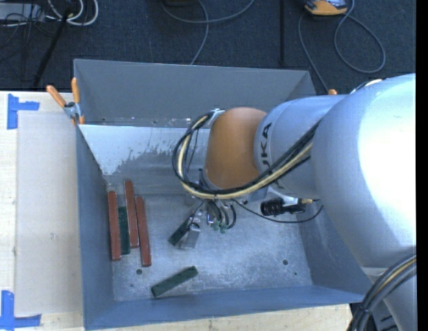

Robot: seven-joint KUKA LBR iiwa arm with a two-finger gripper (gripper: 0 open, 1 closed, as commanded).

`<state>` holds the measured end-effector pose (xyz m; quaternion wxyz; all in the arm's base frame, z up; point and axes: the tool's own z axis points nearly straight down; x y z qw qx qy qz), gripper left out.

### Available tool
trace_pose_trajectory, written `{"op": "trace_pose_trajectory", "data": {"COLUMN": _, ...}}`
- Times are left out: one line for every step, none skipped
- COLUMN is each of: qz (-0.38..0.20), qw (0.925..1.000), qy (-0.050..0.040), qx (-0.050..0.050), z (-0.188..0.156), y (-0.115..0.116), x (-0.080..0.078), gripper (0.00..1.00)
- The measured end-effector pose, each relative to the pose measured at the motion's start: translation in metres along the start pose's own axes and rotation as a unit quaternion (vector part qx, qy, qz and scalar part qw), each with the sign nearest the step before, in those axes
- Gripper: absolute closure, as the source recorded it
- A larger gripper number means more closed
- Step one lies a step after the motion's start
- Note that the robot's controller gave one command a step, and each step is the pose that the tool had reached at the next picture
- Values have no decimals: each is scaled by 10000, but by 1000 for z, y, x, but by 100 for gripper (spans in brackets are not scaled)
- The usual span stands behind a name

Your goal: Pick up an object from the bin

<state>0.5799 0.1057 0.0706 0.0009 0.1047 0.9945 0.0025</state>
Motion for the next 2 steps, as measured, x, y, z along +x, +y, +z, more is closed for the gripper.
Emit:
{"op": "trace_pose_trajectory", "data": {"qz": 20, "qw": 10000, "qy": -1, "qx": 22, "z": -1, "y": -5, "x": -1, "gripper": 100}}
{"op": "trace_pose_trajectory", "data": {"qz": 20, "qw": 10000, "qy": -25, "qx": 12, "z": -159, "y": -23, "x": 32, "gripper": 100}}
